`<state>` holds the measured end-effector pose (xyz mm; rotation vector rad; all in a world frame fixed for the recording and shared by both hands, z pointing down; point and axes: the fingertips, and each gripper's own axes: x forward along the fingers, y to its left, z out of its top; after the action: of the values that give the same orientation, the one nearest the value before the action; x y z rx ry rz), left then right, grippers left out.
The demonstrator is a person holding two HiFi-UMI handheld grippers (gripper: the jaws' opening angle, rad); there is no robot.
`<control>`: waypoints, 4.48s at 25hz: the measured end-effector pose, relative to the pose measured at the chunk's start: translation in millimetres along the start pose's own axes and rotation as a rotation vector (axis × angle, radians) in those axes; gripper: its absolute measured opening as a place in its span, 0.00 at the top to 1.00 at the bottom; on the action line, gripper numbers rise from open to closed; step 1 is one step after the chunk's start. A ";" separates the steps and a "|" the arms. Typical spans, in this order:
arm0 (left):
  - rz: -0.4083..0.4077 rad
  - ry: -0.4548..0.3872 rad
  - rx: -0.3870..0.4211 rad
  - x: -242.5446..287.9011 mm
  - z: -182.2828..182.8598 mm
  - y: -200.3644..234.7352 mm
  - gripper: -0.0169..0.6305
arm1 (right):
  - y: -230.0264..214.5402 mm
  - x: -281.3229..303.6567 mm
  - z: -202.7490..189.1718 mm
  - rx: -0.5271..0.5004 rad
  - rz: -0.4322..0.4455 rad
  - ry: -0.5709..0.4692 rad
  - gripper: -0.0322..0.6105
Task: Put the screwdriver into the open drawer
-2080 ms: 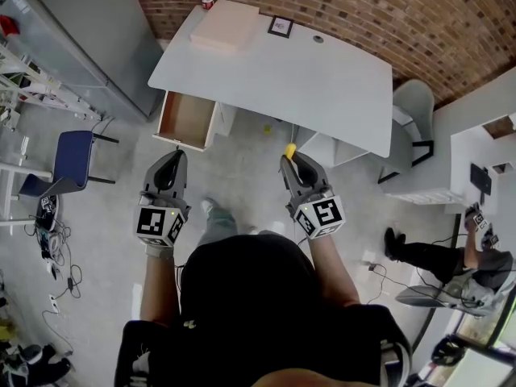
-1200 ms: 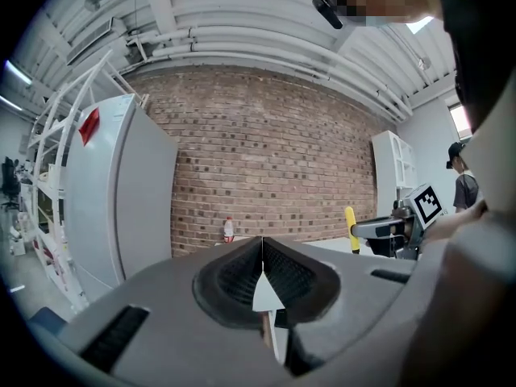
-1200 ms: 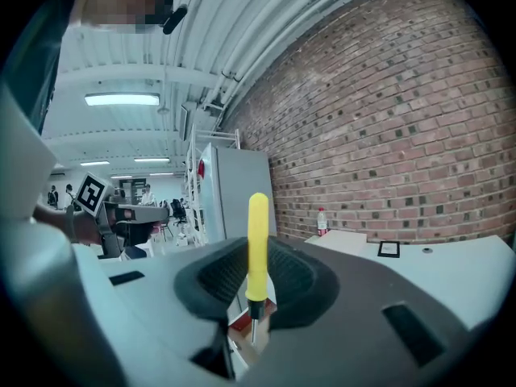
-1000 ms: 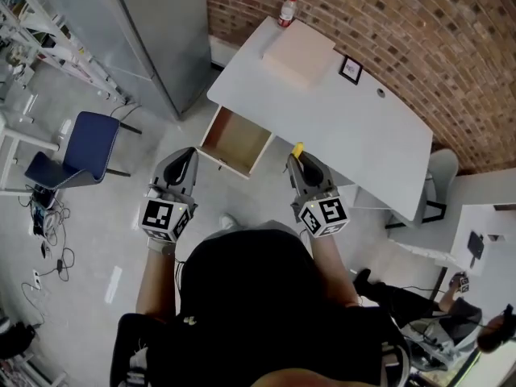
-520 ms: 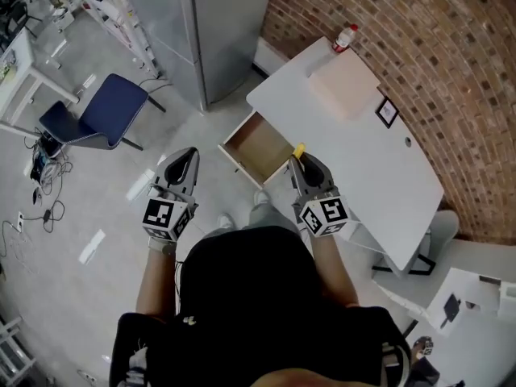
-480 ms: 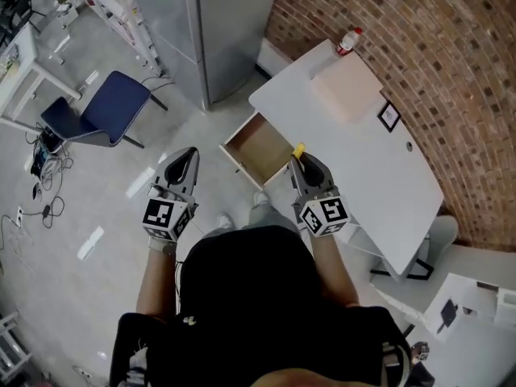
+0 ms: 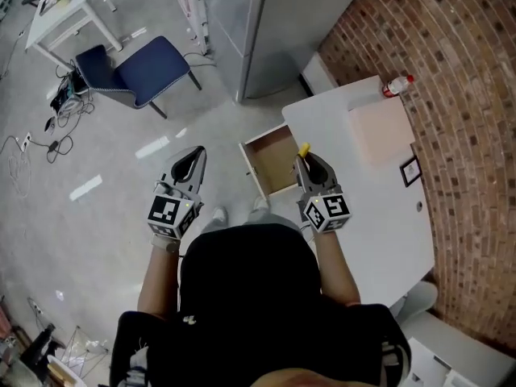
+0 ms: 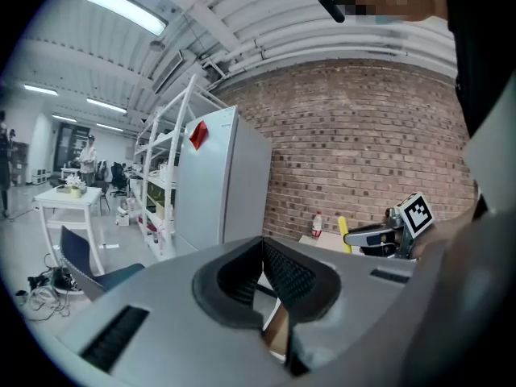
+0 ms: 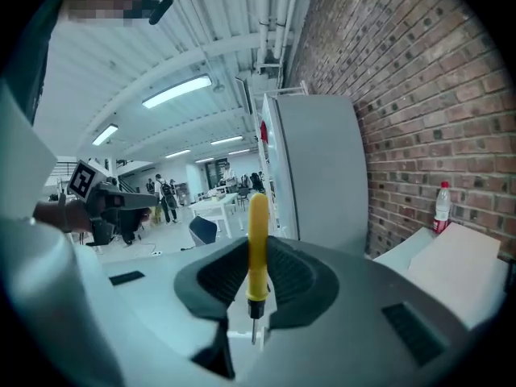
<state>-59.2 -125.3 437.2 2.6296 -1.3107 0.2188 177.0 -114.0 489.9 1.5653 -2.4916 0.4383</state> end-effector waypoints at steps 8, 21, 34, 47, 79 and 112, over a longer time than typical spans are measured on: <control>0.159 0.049 -0.044 -12.8 -19.5 10.0 0.97 | -10.9 48.5 -28.3 -0.024 0.130 0.094 0.83; 0.364 0.164 -0.135 -45.3 -76.2 15.6 0.97 | -13.6 109.7 -144.0 -0.021 0.268 0.321 0.83; 0.448 0.296 -0.227 -77.6 -148.7 10.6 0.97 | -13.2 136.0 -287.1 -0.023 0.295 0.560 0.83; 0.417 0.463 -0.344 -114.9 -238.2 2.6 0.97 | -13.5 144.8 -410.0 -0.029 0.220 0.720 0.83; 0.347 0.636 -0.412 -134.2 -305.7 15.7 0.97 | -55.5 162.2 -529.5 0.022 0.037 0.965 0.82; 0.473 0.282 -0.362 -80.6 -167.6 64.0 0.97 | 59.7 203.5 -190.4 -0.083 0.382 0.473 0.93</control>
<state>-166.0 -60.8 589.1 1.8908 -1.6634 0.3647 31.7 -199.6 719.6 0.8242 -2.3764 0.6575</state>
